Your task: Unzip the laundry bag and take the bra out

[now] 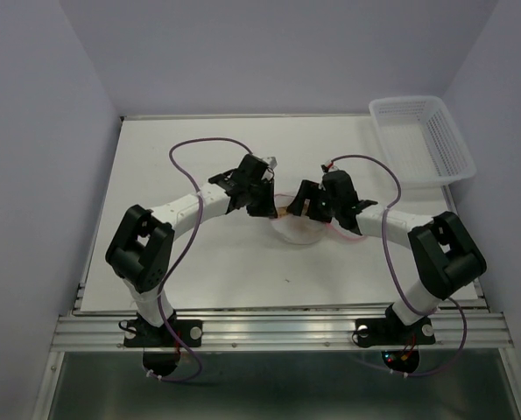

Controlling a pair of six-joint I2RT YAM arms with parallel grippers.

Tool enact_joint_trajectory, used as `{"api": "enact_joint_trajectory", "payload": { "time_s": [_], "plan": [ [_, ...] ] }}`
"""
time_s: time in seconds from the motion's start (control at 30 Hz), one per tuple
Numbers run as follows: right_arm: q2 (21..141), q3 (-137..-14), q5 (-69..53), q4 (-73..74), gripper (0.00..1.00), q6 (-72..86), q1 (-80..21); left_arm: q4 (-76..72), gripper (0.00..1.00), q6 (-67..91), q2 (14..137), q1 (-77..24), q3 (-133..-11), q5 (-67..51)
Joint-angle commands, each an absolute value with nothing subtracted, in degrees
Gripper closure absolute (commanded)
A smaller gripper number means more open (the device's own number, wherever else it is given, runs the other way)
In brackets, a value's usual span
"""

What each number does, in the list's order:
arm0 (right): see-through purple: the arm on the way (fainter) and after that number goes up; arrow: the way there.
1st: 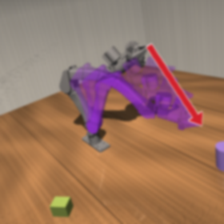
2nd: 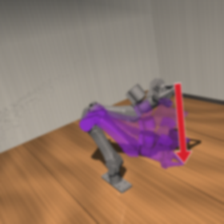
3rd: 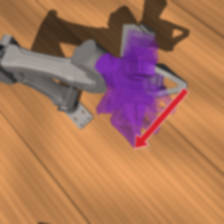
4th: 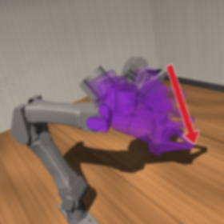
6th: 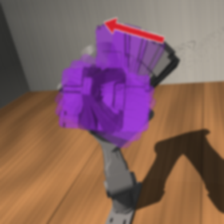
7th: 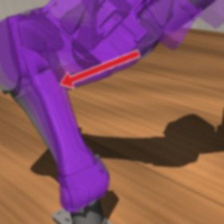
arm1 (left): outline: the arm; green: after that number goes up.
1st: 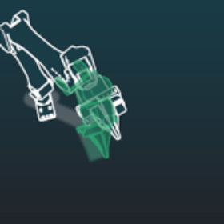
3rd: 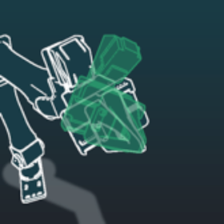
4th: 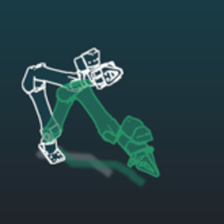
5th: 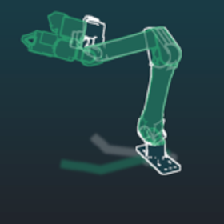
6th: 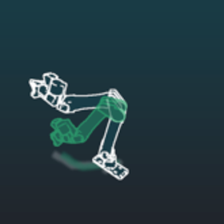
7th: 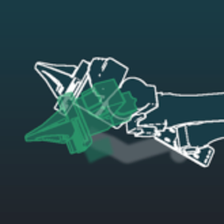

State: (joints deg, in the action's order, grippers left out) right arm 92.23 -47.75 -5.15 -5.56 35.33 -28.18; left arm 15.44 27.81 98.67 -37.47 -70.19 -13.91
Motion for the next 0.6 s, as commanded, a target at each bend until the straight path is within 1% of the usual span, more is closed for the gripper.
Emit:
{"api": "enact_joint_trajectory", "payload": {
  "time_s": [0.0,0.03,0.1,0.17,0.43,0.47,0.53,0.57],
  "plan": [
    [91.14,-46.23,-8.96,-8.26,0.16,37.44,-26.11,15.47,1.0,26.46,96.5,-37.53,-69.0,-14.06],
    [91.06,-46.32,-9.31,-8.35,0.11,37.62,-26.1,15.21,1.0,26.37,96.5,-37.53,-68.65,-14.15],
    [90.62,-46.67,-10.63,-8.61,0.06,38.31,-26.1,14.94,1.0,26.37,96.42,-37.53,-68.29,-14.41],
    [90.35,-47.19,-10.55,-8.61,0.04,38.85,-26.1,14.59,1.0,26.37,96.33,-37.53,-67.94,-14.59],
    [93.68,-49.04,-1.77,-3.87,0.03,36.65,-26.1,13.89,1.0,26.19,95.98,-38.06,-68.29,-14.94],
    [94.13,-49.13,1.2,-2.91,0.04,35.78,-26.63,13.97,1.0,26.1,95.89,-38.06,-68.38,-14.94],
    [95.44,-49.74,5.25,-0.63,0.05,34.37,-28.38,13.8,1.0,26.19,95.89,-38.23,-68.29,-14.86],
    [95.71,-50.36,8.32,-0.18,0.08,33.58,-29.08,13.8,1.0,26.19,95.89,-38.23,-68.38,-14.77]
  ]
}}
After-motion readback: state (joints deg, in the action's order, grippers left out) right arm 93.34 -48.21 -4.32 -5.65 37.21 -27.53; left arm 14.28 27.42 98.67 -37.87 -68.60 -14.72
